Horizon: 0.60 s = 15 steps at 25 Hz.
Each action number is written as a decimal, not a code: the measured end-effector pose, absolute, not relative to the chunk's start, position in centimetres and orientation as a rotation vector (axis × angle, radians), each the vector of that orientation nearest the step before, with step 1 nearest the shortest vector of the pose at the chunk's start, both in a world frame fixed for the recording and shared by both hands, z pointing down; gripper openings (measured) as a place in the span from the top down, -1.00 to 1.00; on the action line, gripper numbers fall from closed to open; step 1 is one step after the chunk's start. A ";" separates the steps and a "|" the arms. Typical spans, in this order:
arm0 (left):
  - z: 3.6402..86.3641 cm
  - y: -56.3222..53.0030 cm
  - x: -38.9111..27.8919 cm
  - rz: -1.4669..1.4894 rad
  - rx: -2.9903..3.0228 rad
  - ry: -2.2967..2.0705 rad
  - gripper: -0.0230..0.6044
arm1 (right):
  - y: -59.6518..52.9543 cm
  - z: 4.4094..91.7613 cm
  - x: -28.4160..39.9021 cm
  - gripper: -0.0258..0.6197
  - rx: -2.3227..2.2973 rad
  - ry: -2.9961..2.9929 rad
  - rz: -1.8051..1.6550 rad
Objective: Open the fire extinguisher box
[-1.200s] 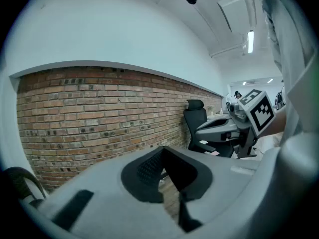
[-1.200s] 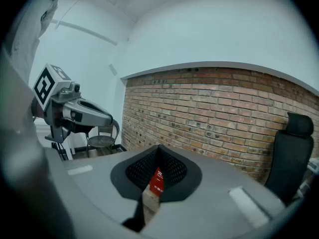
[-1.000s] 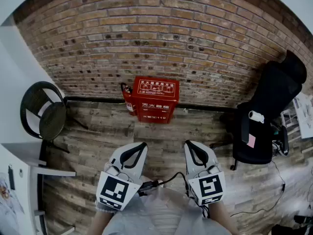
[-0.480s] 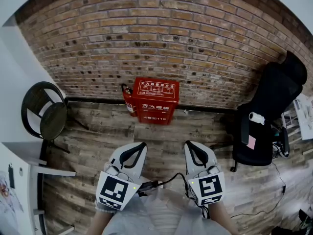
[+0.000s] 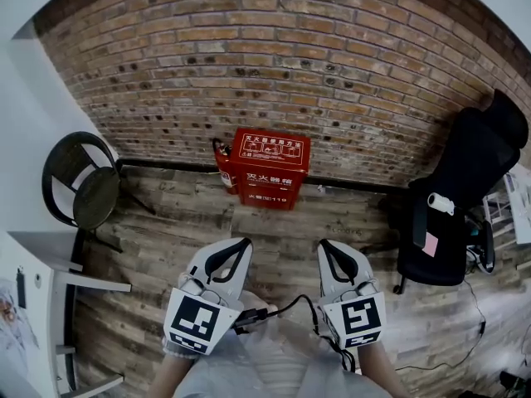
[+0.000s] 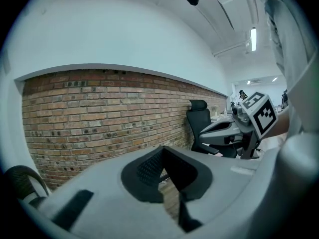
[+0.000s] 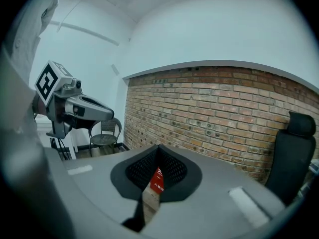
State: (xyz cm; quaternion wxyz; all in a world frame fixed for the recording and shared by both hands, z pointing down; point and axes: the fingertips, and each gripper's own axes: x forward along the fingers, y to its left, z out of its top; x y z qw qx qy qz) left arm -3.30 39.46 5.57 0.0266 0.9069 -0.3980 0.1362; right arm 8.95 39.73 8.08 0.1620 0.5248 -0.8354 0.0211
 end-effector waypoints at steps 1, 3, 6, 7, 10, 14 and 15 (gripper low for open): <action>5.6 39.5 -3.4 0.422 2.800 -1.230 0.93 | 39.7 8.2 9.0 0.90 1.497 -2.384 0.067; 5.6 39.2 -3.5 0.421 2.795 -1.233 0.93 | 39.5 8.4 9.2 0.90 1.508 -2.379 0.082; 5.7 38.4 -3.7 0.441 2.801 -1.229 0.93 | 38.8 8.7 9.2 0.90 1.530 -2.372 0.104; 5.8 38.1 -3.6 0.454 2.806 -1.224 0.93 | 38.7 8.8 9.2 0.90 1.534 -2.370 0.110; 6.0 36.7 -3.3 0.460 2.820 -1.208 0.93 | 37.8 9.1 9.3 0.90 1.549 -2.360 0.121; 6.5 33.9 -2.9 0.473 2.827 -1.178 0.93 | 35.5 9.8 9.7 0.90 1.566 -2.334 0.141; 6.7 33.1 -2.8 0.485 2.829 -1.169 0.93 | 34.7 9.9 9.8 0.90 1.568 -2.329 0.145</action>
